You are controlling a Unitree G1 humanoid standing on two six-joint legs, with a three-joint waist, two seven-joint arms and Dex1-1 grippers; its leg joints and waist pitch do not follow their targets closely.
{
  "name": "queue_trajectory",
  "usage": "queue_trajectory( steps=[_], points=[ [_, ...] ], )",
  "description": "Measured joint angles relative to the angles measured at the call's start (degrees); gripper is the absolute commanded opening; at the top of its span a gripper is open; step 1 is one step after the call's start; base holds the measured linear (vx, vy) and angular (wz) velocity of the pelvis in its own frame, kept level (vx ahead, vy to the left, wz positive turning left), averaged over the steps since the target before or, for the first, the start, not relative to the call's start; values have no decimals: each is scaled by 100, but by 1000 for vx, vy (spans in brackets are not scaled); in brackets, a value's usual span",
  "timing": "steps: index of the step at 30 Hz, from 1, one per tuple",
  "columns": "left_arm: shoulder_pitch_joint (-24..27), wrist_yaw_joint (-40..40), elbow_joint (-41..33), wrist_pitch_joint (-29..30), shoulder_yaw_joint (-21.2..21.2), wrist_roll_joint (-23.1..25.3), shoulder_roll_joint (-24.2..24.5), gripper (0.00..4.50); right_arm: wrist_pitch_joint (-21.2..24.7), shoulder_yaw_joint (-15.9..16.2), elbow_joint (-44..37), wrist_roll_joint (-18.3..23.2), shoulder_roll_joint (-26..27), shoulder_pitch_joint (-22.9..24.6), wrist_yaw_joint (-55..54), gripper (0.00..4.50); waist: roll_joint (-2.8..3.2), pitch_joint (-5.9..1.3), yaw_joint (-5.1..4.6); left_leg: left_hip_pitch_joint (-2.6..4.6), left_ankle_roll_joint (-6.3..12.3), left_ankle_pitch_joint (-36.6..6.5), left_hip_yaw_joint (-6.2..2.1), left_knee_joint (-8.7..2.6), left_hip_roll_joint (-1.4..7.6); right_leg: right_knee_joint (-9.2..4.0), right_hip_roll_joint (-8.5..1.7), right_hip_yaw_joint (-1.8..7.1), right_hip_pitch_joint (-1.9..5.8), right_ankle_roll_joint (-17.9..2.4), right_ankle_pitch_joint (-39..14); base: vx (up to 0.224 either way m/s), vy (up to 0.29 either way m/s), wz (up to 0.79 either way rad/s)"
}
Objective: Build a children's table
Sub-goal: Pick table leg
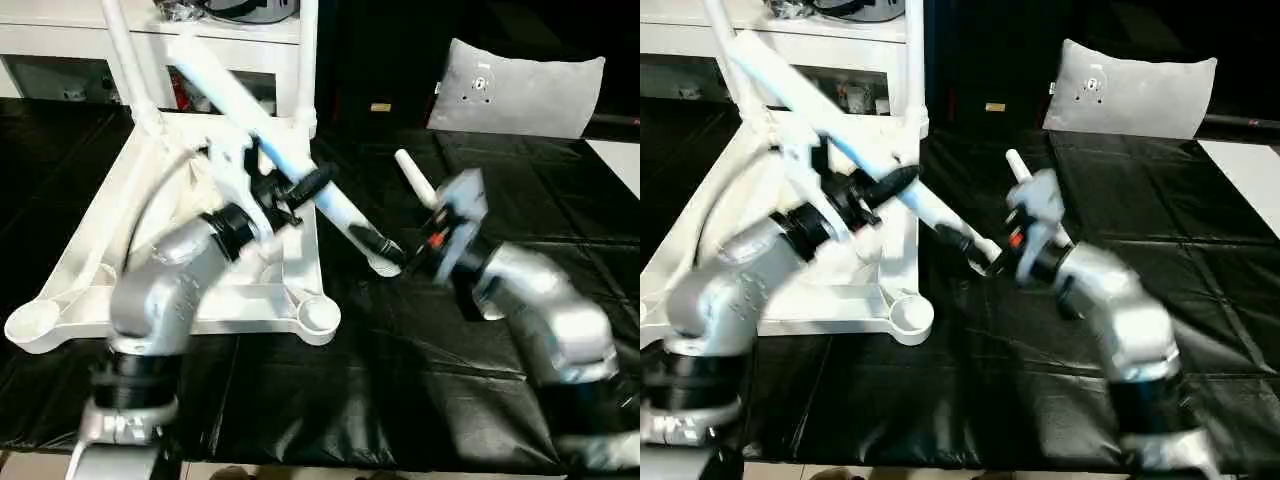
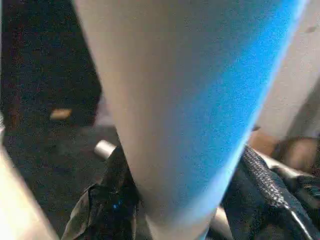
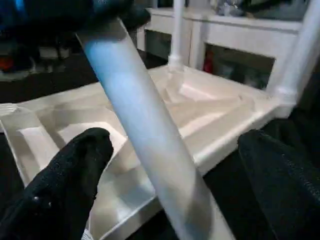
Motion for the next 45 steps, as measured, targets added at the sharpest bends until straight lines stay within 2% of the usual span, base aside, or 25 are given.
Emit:
queue_trajectory(
  steps=[8, 13, 16, 17, 19, 26, 29, 32, 36, 42, 45],
  points=[
    [-483, -300, 403, 114, 290, -287, 216, 217, 104, -366, 486, 183, -509, -380, 423, 444, -31, -2, -4, -1, 3, 2, 5, 4, 0, 3, -2, 0, -1, -3, 3, 0, 0, 0],
    [-631, -575, 520, 290, 279, -378, 418, 217, 215, -318, 539, 239, -787, -506, 938, 444, -38, 0, -7, -2, 5, 2, 7, 4, 1, 3, -2, 0, -2, -3, 3, 0, 0, 0],
    [-792, -781, 658, 319, 270, -377, 546, 217, 218, -24, 538, 205, -1088, -513, 1460, 444, -41, -1, 2, -1, 5, 2, 7, 7, 2, 4, -2, 0, -1, -4, 4, 0, 0, 0],
    [-851, -835, 728, 330, 266, -376, 572, 217, 173, 197, 545, 78, -1228, -523, 1641, 444, -41, -1, 5, -2, 5, 2, 7, 8, 2, 4, -2, 0, -1, -6, 5, 0, 0, 0],
    [-884, -895, 747, 337, 265, -376, 599, 217, 65, 430, 583, -124, -1278, -527, 1753, 444, -42, -2, 3, -2, 5, 2, 7, 11, 3, 5, -2, 0, 0, -7, 6, 0, 0, 0],
    [-879, -1021, 728, 447, 202, -383, 631, 217, -1134, 1320, 1701, -1554, -914, -825, 1191, 444, -49, -1, -16, -3, 0, 5, 9, 17, 6, 14, -3, -2, -3, -14, 10, 0, 0, 0],
    [-876, -1088, 727, 492, 201, -394, 665, 217, -1434, 1495, 2018, -1716, -750, -879, 1132, 444, -55, 1, -15, -4, 1, 4, 9, 16, 6, 14, -3, -2, -4, -13, 10, 0, 0, 0],
    [-870, -1166, 711, 497, 167, -421, 684, 217, -1749, 1638, 2349, -1883, -575, -1012, 1049, 419, -58, 2, -12, -8, 1, 4, 11, 17, 6, 13, -3, -2, -6, -14, 10, 0, 0, 0],
    [-834, -1283, 662, 439, 83, -375, 751, 217, -1970, 1644, 2696, -1913, -424, -1091, 1046, 389, -78, 0, -6, -8, 2, 5, 12, 17, 8, 13, -3, -2, -6, -14, 10, 0, 0, 0],
    [-656, -1549, 560, -158, -186, 39, 919, 217, -2223, 1626, 3119, -1926, -369, -1206, 1191, 340, -99, 6, -17, -6, 2, 5, 13, 17, 11, 13, -3, -3, -5, -15, 11, 0, 0, 0],
    [-590, -1720, 555, -528, -299, 215, 1016, 180, -2277, 1611, 3164, -1916, -372, -1205, 1226, 314, -100, 5, -20, -5, 2, 5, 14, 17, 11, 13, -3, -2, -4, -15, 11, 0, 0, 0]
  ],
)
